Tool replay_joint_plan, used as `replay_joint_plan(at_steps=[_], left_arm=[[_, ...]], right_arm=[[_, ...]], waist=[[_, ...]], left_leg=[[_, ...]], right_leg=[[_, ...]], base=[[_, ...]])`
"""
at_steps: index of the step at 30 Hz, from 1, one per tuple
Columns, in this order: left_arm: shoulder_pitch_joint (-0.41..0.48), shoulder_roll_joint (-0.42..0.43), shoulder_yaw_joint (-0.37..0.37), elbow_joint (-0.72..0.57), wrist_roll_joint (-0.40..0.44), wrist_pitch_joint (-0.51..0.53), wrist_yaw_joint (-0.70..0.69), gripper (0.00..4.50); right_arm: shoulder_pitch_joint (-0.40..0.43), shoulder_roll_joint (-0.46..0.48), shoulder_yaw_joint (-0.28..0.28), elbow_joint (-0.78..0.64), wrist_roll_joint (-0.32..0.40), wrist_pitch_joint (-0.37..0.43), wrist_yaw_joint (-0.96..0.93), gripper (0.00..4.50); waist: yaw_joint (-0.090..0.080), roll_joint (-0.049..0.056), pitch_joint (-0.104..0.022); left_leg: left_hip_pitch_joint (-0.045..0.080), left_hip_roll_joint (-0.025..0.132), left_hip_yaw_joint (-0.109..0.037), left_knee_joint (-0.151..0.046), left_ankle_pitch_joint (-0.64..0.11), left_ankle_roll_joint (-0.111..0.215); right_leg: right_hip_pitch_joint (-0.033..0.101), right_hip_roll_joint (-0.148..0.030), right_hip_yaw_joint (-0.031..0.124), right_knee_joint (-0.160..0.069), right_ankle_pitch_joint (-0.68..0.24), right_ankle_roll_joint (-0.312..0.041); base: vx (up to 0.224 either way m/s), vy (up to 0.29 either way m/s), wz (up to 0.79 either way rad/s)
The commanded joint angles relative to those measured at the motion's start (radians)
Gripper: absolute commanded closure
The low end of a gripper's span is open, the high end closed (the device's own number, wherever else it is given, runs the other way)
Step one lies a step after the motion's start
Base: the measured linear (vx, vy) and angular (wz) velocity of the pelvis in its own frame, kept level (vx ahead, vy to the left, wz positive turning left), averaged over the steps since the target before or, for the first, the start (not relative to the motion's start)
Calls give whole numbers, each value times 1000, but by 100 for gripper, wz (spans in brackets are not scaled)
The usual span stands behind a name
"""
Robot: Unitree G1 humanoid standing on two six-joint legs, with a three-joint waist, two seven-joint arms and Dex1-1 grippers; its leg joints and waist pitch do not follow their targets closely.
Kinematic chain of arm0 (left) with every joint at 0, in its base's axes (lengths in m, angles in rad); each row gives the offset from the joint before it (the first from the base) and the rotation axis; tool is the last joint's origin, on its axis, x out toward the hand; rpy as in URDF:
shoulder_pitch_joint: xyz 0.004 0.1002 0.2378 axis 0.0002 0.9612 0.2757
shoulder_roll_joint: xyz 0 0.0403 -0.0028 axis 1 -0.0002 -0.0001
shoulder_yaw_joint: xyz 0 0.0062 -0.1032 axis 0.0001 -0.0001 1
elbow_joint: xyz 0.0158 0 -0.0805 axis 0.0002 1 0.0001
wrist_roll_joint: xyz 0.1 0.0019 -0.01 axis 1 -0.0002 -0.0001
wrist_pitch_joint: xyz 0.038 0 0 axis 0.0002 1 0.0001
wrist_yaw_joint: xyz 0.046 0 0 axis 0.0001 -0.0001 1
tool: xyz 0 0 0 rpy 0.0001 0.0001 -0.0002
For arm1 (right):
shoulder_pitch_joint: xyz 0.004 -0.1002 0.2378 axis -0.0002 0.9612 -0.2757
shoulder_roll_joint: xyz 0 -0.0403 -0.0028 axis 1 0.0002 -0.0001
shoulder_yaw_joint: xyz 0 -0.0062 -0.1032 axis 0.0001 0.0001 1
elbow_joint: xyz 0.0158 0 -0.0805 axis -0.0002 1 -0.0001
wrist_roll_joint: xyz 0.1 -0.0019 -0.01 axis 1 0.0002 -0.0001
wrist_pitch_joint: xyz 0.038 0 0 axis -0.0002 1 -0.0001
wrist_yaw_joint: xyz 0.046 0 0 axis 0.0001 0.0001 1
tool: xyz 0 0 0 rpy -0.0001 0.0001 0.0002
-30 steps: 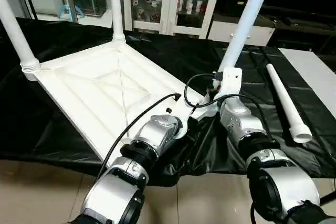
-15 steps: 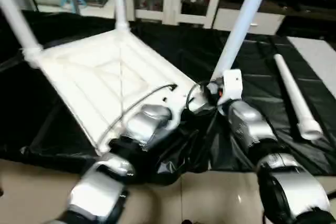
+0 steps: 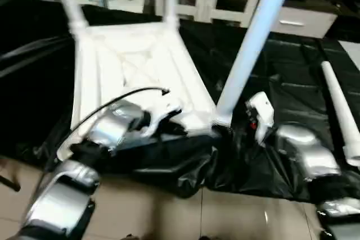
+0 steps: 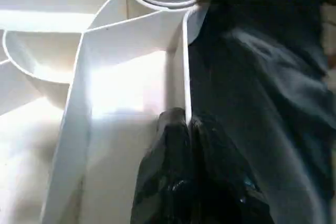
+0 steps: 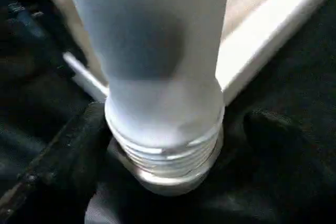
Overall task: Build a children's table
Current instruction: Insert table leg to table base
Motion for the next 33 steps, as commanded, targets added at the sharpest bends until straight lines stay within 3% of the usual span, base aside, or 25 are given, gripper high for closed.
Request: replay_joint_plan(at_steps=[1,3,6,11,14,16,18,22,33], left_arm=[[-2,-7,-38,-33,-3,-12,-61,450],[-5,3,-50,-31,-2,-17,-86,450],[-2,10,-56,-36,-6,-21,-113,450],[-3,12,-55,-27,-2,-31,-118,450],[-7,9,-60,-16,3,-35,-108,450],[-7,7,-59,-14,5,-35,-107,450],[-8,5,-59,-11,8,-37,-105,450],[-11,2,-57,-5,10,-38,-97,450],[-6,10,-58,-3,12,-38,-106,450]], right_arm=[[7,-25,4,-44,20,28,37,11],[16,-38,11,-73,34,51,72,11],[23,-45,13,-97,47,63,100,11],[26,-51,18,-130,60,83,139,11],[17,-42,39,-106,29,64,137,11],[14,-39,46,-97,21,61,138,11],[7,-35,61,-74,3,46,138,45],[-13,-18,69,-37,-8,33,127,65],[-20,-19,71,-24,-4,28,159,138]], waist=[[-5,2,-65],[-4,4,-58],[-5,0,-60],[0,-1,-70],[7,-2,-74],[8,-2,-74],[8,-3,-74],[7,-4,-73],[10,-6,-76]], left_leg=[[14,62,-7,-64,-43,156],[18,60,-7,-74,-159,76],[21,59,-9,-77,-187,40],[13,56,-9,-68,-70,65],[12,53,-8,-61,-18,95],[10,53,-8,-61,-18,98],[8,52,-8,-60,-29,91],[8,52,-9,-61,-56,75],[9,51,-9,-56,-27,89]], right_leg=[[84,-61,66,-54,-128,-257],[81,-62,67,-73,-246,-216],[83,-64,68,-80,-299,-184],[90,-60,68,-53,-128,-217],[93,-60,67,-43,-54,-243],[95,-61,66,-44,-62,-243],[96,-62,66,-45,-89,-237],[96,-62,65,-50,-138,-224],[96,-59,65,-42,-105,-226]], base=[[0,0,0],[0,0,0],[0,0,0],[0,0,0],[0,0,0],[0,0,0],[0,0,0],[0,0,0],[0,0,0]])
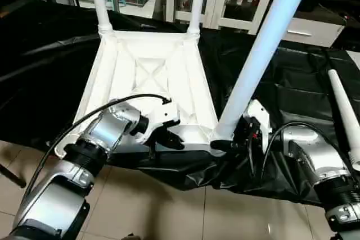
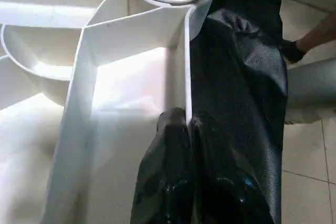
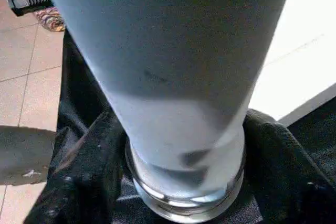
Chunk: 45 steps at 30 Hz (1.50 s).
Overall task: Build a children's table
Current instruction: Insert table leg to table base
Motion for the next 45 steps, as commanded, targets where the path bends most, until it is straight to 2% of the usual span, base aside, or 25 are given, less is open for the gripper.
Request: replay_joint_plan(at_steps=[1,6,8,10,12,14,15,16,17,18,20,22,23,24,26,27,30,31,33,34,36,38,41,42,45], left_arm=[[-6,-10,-19,-6,5,-13,-26,450],[-7,-5,-26,-5,9,-8,-38,450],[-8,-9,-31,-1,14,3,-36,450],[-15,-38,-19,33,31,9,44,450],[-34,-93,25,91,31,13,182,450],[-54,-147,74,138,19,33,313,450],[-64,-180,106,159,6,62,386,450],[-71,-206,128,170,-6,88,432,450],[-82,-248,162,189,-23,112,513,450],[-88,-274,183,202,-34,126,565,450],[-109,-329,232,243,-54,133,688,450],[-123,-354,261,272,-62,123,757,450],[-151,-402,305,329,-76,85,881,450],[-163,-422,316,352,-78,63,924,450],[-172,-442,321,371,-76,31,967,450],[-169,-442,313,368,-66,34,945,450],[-164,-441,305,358,-50,50,913,450],[-158,-432,291,350,-41,61,879,450],[-151,-416,275,351,-30,61,844,450],[-149,-409,269,355,-25,56,834,450],[-145,-400,258,354,-20,49,814,450],[-127,-370,216,327,-3,41,732,450],[-101,-340,175,286,14,31,653,450],[-87,-321,153,265,24,8,611,450],[-48,-265,104,209,43,-26,505,450]], right_arm=[[-11,-8,8,8,-6,-8,30,153],[-1,-7,13,16,-9,-8,33,175],[0,5,8,38,-15,-21,8,176],[-9,50,-21,95,-29,-29,-105,176],[-25,102,-44,158,-58,-49,-252,177],[-42,150,-63,212,-77,-53,-380,178],[-53,176,-71,240,-83,-52,-442,178],[-65,202,-78,263,-87,-50,-499,178],[-87,242,-89,299,-93,-47,-589,178],[-102,268,-97,322,-96,-46,-648,178],[-141,325,-120,389,-101,-59,-791,178],[-161,350,-133,426,-104,-72,-859,178],[-203,406,-161,504,-102,-105,-972,178],[-223,433,-176,539,-95,-121,-1014,178],[-249,470,-205,579,-71,-148,-1050,178],[-259,477,-218,586,-60,-159,-1039,178],[-274,486,-244,601,-47,-178,-1023,178],[-281,485,-258,607,-37,-188,-1002,178],[-287,479,-273,618,-26,-205,-958,178],[-288,476,-276,621,-26,-211,-942,178],[-291,471,-280,623,-25,-213,-917,178],[-286,450,-271,598,-26,-216,-854,178],[-275,428,-270,564,-16,-221,-812,178],[-267,416,-277,544,-5,-217,-793,178],[-235,376,-292,473,17,-208,-743,178]], waist=[[-3,-6,-77],[-3,4,-78],[-3,3,-78],[-7,3,-74],[-12,4,-62],[-25,4,-51],[-29,4,-57],[-33,5,-59],[-44,4,-62],[-48,3,-61],[-66,6,-63],[-74,2,-66],[-75,-1,-66],[-80,2,-67],[-74,-2,-70],[-72,-7,-72],[-81,-3,-77],[-79,-10,-82],[-70,-7,-84],[-62,-6,-86],[-56,-7,-81],[-54,-7,-77],[-54,-10,-70],[-53,-5,-71],[-49,-9,-71]], left_leg=[[1,51,-8,-63,-25,94],[1,51,-9,-62,-23,94],[1,51,-9,-62,-33,90],[-2,49,-9,-65,-67,73],[6,48,-10,-72,-159,34],[17,44,-15,-76,-266,-11],[27,43,-21,-75,-303,-24],[29,44,-22,-77,-299,-21],[14,48,-28,-82,-276,-24],[8,47,-29,-84,-269,-22],[14,44,-28,-82,-292,-18],[10,41,-25,-82,-271,-2],[8,41,-24,-81,-260,13],[7,39,-23,-81,-252,13],[10,39,-18,-78,-219,30],[5,41,-16,-78,-188,50],[-9,42,-20,-77,-151,88],[-2,44,-16,-72,-111,99],[5,44,-9,-66,-52,133],[3,43,-7,-62,2,160],[-1,43,-6,-59,24,191],[-2,45,-6,-62,-23,180],[0,48,-7,-69,-127,112],[2,49,-8,-71,-143,93],[7,55,-8,-75,-143,78]], right_leg=[[81,-59,62,-45,-101,-229],[81,-58,62,-43,-84,-238],[81,-59,62,-44,-86,-240],[81,-59,61,-52,-131,-230],[75,-61,57,-77,-297,-184],[69,-61,47,-105,-536,-104],[71,-63,39,-117,-604,-63],[72,-66,39,-120,-593,-60],[81,-64,38,-110,-543,-66],[83,-61,36,-111,-530,-65],[77,-62,32,-119,-522,-70],[77,-60,37,-116,-472,-92],[78,-59,40,-112,-443,-103],[74,-58,42,-109,-435,-109],[76,-61,46,-104,-381,-127],[80,-60,48,-96,-327,-141],[89,-61,48,-83,-271,-163],[85,-62,49,-76,-215,-186],[80,-60,54,-64,-124,-232],[80,-59,55,-51,-51,-257],[79,-59,55,-48,-33,-268],[81,-61,53,-60,-128,-248],[78,-63,54,-79,-288,-201],[76,-63,55,-81,-311,-191],[72,-62,57,-77,-282,-188]], base=[[0,0,0],[0,0,0],[0,0,0],[0,0,0],[0,0,0],[0,0,0],[0,0,0],[0,0,0],[-53,31,-5],[-53,31,-5],[-27,18,-4],[0,0,0],[0,0,0],[0,0,0],[0,0,0],[0,0,0],[35,-12,-4],[58,-35,-2],[57,-37,5],[0,0,0],[0,0,0],[0,0,0],[0,0,0],[0,0,0],[0,0,0]])
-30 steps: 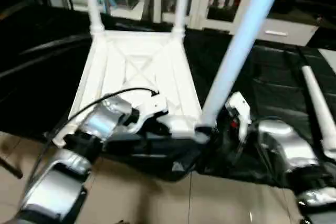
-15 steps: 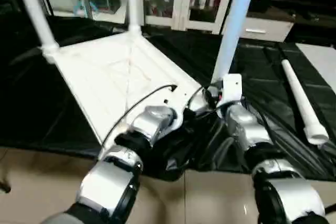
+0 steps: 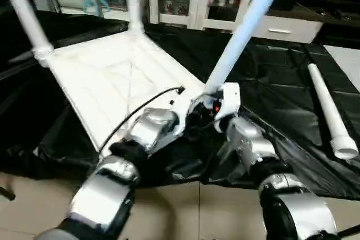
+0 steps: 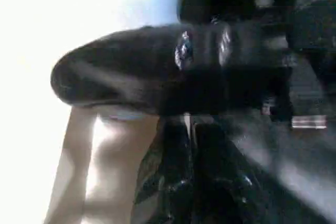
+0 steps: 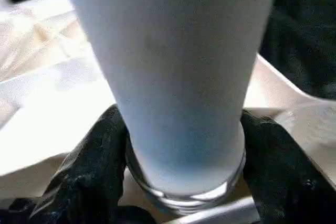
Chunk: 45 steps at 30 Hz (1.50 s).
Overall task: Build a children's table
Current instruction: Insert table leg to table base
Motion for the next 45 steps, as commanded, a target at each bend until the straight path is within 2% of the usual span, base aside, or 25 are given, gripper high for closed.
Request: replay_joint_plan(at_steps=[1,3,4,5,6,8,9,11,12,13,20,26,28,29,30,31,32,33,34,35,36,38,40,41,45], left_arm=[[39,34,-53,-57,15,-79,-142,450],[72,57,-67,-97,11,-137,-187,450],[86,64,-69,-115,8,-154,-191,450],[97,67,-58,-133,-16,-143,-213,406],[113,73,-39,-169,-47,-120,-234,395],[113,73,-39,-169,-47,-120,-234,395],[116,73,-11,-186,-65,-114,-218,388],[108,72,50,-199,-109,-113,-188,367],[98,70,82,-200,-137,-103,-181,355],[79,71,125,-199,-176,-99,-174,352],[4,104,213,-218,-245,-115,-192,302],[9,131,218,-273,-273,-79,-245,236],[19,140,210,-298,-273,-74,-258,225],[24,143,209,-316,-278,-65,-259,216],[31,143,210,-343,-290,-48,-260,206],[31,143,210,-343,-290,-48,-260,193],[45,135,221,-387,-326,-12,-266,179],[50,127,225,-405,-339,-1,-262,179],[54,119,228,-420,-348,9,-256,172],[55,116,229,-427,-351,13,-251,163],[49,90,242,-451,-378,25,-238,150],[36,64,234,-481,-394,46,-242,140],[32,63,221,-485,-384,50,-240,125],[-2,44,206,-458,-364,57,-216,118],[-64,16,212,-399,-357,68,-170,87]], right_arm=[[28,-74,-31,-79,19,16,14,178],[73,-91,-30,-160,29,38,40,178],[94,-95,-34,-200,39,52,46,178],[117,-98,-38,-248,52,73,53,178],[151,-101,-42,-319,66,98,57,178],[151,-101,-42,-319,66,98,57,178],[170,-100,-47,-363,73,112,47,178],[186,-102,-55,-412,72,136,22,178],[187,-104,-59,-422,70,145,15,178],[185,-109,-60,-430,67,166,5,178],[128,-133,-39,-387,53,227,-2,178],[98,-141,-32,-400,47,256,9,178],[93,-147,-33,-407,48,268,9,178],[92,-153,-29,-414,48,278,15,178],[93,-160,-24,-428,49,292,22,178],[93,-160,-24,-428,49,292,22,178],[101,-171,-15,-454,55,322,42,178],[107,-177,-7,-470,55,335,53,178],[113,-183,0,-484,55,346,64,178],[117,-185,3,-491,55,351,69,178],[132,-206,29,-532,69,403,121,178],[157,-252,91,-605,93,498,231,178],[167,-273,121,-633,91,516,271,178],[190,-327,189,-694,87,570,348,178],[194,-357,218,-750,98,607,389,179]], waist=[[4,-12,-65],[7,-7,-67],[7,-10,-66],[14,-6,-66],[23,15,-68],[26,4,-73],[29,16,-73],[35,16,-74],[33,12,-74],[34,16,-74],[29,11,-70],[34,20,-73],[36,13,-72],[38,15,-73],[39,7,-71],[41,9,-71],[41,-1,-70],[45,2,-70],[45,-9,-70],[47,-4,-70],[46,-12,-68],[53,-12,-67],[55,-18,-67],[54,-20,-66],[57,-26,-66]], left_leg=[[-3,49,-8,-76,-140,85],[1,52,-9,-76,-125,77],[1,51,-8,-76,-123,77],[5,54,-6,-77,-116,77],[5,54,-9,-78,-98,67],[8,54,-6,-75,-68,64],[12,51,-3,-73,-44,63],[6,45,-2,-72,-28,61],[3,44,-1,-72,-33,63],[3,45,-2,-73,-54,58],[-5,40,-5,-76,-117,29],[-1,41,-2,-72,-63,45],[0,43,-1,-73,-61,47],[0,43,-2,-72,-60,47],[2,43,1,-73,-64,47],[1,43,0,-72,-64,46],[0,45,1,-73,-66,45],[-2,44,1,-72,-63,46],[-3,44,2,-72,-58,48],[-2,44,1,-72,-57,47],[-3,44,3,-71,-56,50],[-4,44,1,-70,-51,60],[-5,44,0,-68,-57,67],[-6,41,0,-68,-62,70],[-7,41,-3,-67,-64,50]], right_leg=[[66,-63,61,-73,-287,-190],[63,-64,61,-69,-266,-189],[63,-62,62,-69,-261,-189],[62,-64,65,-68,-242,-189],[64,-64,65,-59,-202,-197],[64,-64,66,-54,-148,-210],[60,-57,65,-46,-99,-234],[67,-55,65,-39,-47,-243],[68,-55,66,-42,-47,-241],[70,-59,65,-44,-60,-242],[76,-62,62,-60,-198,-202],[71,-55,62,-44,-84,-239],[71,-55,63,-42,-74,-247],[72,-56,63,-40,-74,-249],[70,-55,63,-41,-89,-248],[72,-57,64,-40,-93,-248],[73,-57,65,-40,-103,-245],[74,-59,65,-40,-109,-242],[73,-59,65,-42,-121,-234],[73,-59,65,-42,-127,-231],[71,-59,65,-44,-143,-220],[73,-58,65,-45,-148,-211],[74,-57,65,-47,-151,-196],[73,-53,63,-52,-172,-181],[71,-57,63,-56,-210,-159]], base=[[0,0,0],[0,0,0],[0,0,0],[0,0,0],[0,0,0],[0,0,0],[0,0,0],[0,0,0],[0,0,0],[0,0,0],[0,0,0],[0,0,0],[0,0,0],[0,0,0],[0,0,0],[0,0,0],[0,0,0],[0,0,0],[0,0,0],[0,0,0],[0,0,0],[0,0,0],[0,0,0],[0,0,0],[0,0,0]])
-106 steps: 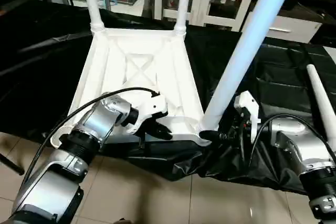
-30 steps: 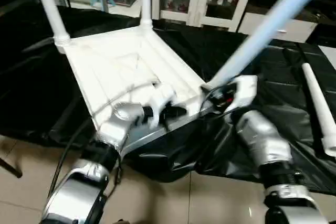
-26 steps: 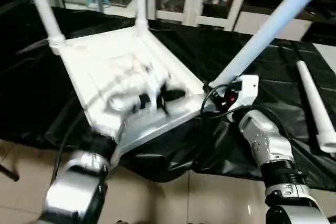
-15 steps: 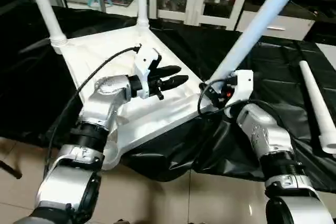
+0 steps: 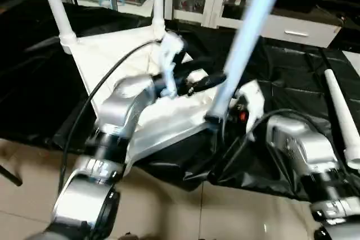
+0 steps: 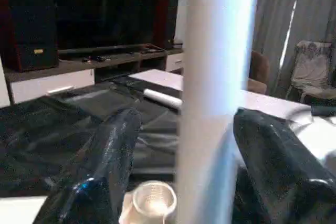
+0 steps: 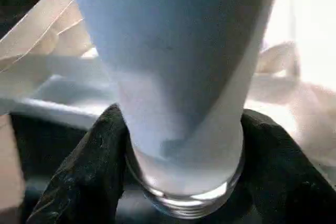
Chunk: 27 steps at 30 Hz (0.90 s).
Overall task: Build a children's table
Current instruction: Insert table leg to table base
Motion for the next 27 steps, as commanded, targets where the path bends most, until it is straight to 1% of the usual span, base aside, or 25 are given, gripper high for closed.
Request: replay_joint_plan(at_steps=[1,3,4,6,7,9,10,11,12,14,15,16,18,19,20,21,22,24,25,27], left_arm=[[-40,-17,-4,36,17,7,41,87],[-46,-20,-2,41,19,8,51,64],[-56,-23,-2,55,30,8,72,64],[-68,-29,5,67,31,16,98,44],[-69,-32,8,64,22,22,93,39],[-70,-39,22,51,-15,41,69,26],[-69,-40,24,44,-26,50,57,14],[-69,-39,31,35,-48,81,44,5],[-69,-38,34,32,-56,99,42,1],[-73,-35,43,36,-66,142,54,0],[-73,-35,43,36,-66,142,54,24],[-86,-31,49,61,-62,177,81,35],[-96,-26,49,80,-58,209,95,39],[-98,-26,49,84,-58,213,98,41],[-105,-24,53,97,-58,238,107,58],[-106,-23,55,99,-60,245,117,58],[-107,-23,57,100,-61,249,124,82],[-105,-23,55,96,-61,250,128,78],[-105,-23,53,95,-61,251,125,84],[-108,-24,53,95,-61,249,122,113]], right_arm=[[-10,-16,8,-63,16,21,22,179],[-10,-17,8,-74,19,33,22,179],[-10,-17,9,-79,15,36,21,179],[-10,-20,13,-94,14,51,17,180],[-9,-23,16,-101,14,53,20,180],[-8,-28,16,-114,16,71,18,180],[-8,-30,16,-115,16,73,19,180],[-11,-32,13,-115,14,76,18,180],[-13,-32,10,-114,13,76,18,180],[-14,-31,7,-113,11,70,15,180],[-14,-31,7,-113,11,70,15,180],[-15,-30,7,-110,10,65,18,180],[-15,-33,12,-109,6,57,26,180],[-15,-34,13,-108,5,55,27,180],[-20,-30,10,-104,4,55,21,180],[-24,-25,4,-101,7,55,16,180],[-26,-22,0,-99,9,54,13,180],[-28,-20,-2,-98,9,52,13,180],[-29,-20,-1,-98,9,52,13,180],[-33,-19,0,-93,7,49,12,180]], waist=[[6,-9,-80],[5,-14,-80],[6,-9,-81],[7,-11,-84],[6,-12,-83],[9,-9,-84],[8,-9,-84],[11,-6,-84],[11,-8,-83],[12,-8,-82],[12,-8,-82],[13,-8,-82],[15,-7,-82],[15,-5,-81],[18,-5,-81],[18,-4,-81],[19,-3,-82],[20,-4,-84],[22,-2,-84],[24,-2,-85]], left_leg=[[-4,37,-10,-67,-69,53],[-8,36,-11,-66,-61,50],[-8,36,-11,-65,-54,51],[-8,34,-10,-61,-33,58],[-10,34,-11,-61,-29,59],[-8,35,-11,-61,-19,64],[-8,35,-10,-60,-20,66],[-7,34,-10,-60,-26,64],[-8,35,-9,-60,-35,60],[-8,35,-10,-61,-47,55],[-8,35,-10,-61,-51,53],[-8,35,-10,-61,-59,49],[-6,34,-11,-61,-63,45],[-7,35,-12,-61,-66,42],[-7,34,-12,-61,-68,39],[-8,33,-12,-61,-68,38],[-8,34,-13,-61,-65,34],[-8,34,-14,-60,-54,36],[-8,34,-14,-59,-47,38],[-7,34,-13,-58,-36,44]], right_leg=[[81,-59,61,-60,-216,-157],[83,-58,61,-60,-214,-148],[82,-59,60,-59,-210,-149],[82,-55,60,-55,-174,-157],[83,-56,60,-53,-167,-160],[83,-56,60,-50,-148,-176],[82,-55,59,-51,-146,-179],[82,-57,59,-50,-148,-185],[82,-57,59,-51,-154,-189],[82,-57,59,-53,-171,-187],[82,-57,59,-54,-176,-185],[83,-57,59,-55,-189,-179],[81,-56,59,-57,-202,-170],[82,-57,59,-57,-206,-169],[82,-56,58,-58,-213,-159],[82,-56,58,-59,-215,-157],[83,-57,58,-58,-209,-156],[83,-56,57,-55,-190,-161],[83,-56,57,-54,-172,-168],[84,-55,58,-51,-146,-178]], base=[[0,0,0],[0,0,0],[0,0,0],[0,0,0],[0,0,0],[0,0,0],[0,0,0],[0,0,0],[0,0,0],[0,0,0],[0,0,0],[0,0,0],[0,0,0],[0,0,0],[0,0,0],[0,0,0],[0,0,0],[0,0,0],[0,0,0],[0,0,0]])
